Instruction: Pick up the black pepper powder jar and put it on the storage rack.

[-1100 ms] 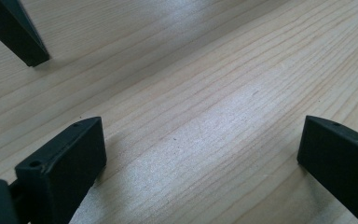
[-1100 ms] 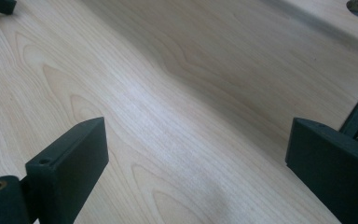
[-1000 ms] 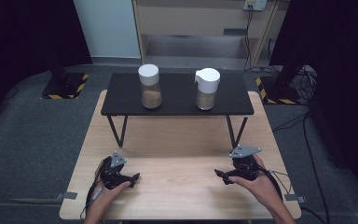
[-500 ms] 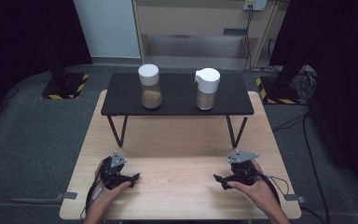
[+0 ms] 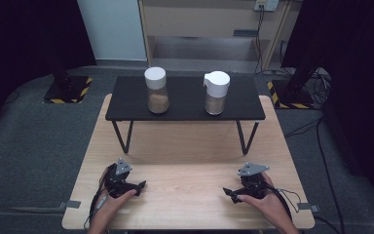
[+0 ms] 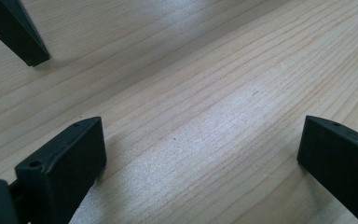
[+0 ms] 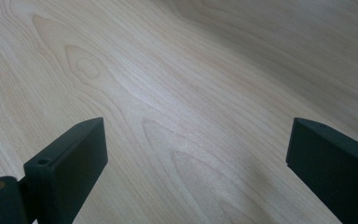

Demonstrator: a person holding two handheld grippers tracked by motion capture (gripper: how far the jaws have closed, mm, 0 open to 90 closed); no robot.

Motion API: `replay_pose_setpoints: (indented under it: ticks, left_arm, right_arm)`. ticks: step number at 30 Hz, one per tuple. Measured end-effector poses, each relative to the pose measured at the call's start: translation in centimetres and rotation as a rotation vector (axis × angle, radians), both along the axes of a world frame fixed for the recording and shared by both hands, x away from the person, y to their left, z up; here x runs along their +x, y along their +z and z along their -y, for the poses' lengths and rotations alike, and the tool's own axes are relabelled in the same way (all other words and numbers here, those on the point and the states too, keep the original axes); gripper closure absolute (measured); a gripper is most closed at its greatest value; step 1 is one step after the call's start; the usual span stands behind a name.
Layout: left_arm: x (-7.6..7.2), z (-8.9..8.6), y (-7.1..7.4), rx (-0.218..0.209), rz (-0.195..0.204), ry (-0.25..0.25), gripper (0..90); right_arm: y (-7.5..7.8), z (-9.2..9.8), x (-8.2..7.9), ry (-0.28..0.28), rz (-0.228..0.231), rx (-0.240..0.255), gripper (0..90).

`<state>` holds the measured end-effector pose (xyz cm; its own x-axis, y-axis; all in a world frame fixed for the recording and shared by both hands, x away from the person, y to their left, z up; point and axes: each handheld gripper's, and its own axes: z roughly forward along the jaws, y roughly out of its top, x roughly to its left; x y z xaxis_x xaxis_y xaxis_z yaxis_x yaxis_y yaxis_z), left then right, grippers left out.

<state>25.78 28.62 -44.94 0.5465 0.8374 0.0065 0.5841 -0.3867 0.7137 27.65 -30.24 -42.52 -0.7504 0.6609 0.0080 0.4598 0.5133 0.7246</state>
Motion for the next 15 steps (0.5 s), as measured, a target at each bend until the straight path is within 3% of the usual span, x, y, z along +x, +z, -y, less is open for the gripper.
replay_pose_setpoints:
  ticks: [15]
  left_arm:
    - [0.00,0.00,-0.01,0.000,0.000,0.000,0.0]
  right_arm:
    - [-1.04,-0.43,-0.87,0.013,-0.003,0.002,5.7]
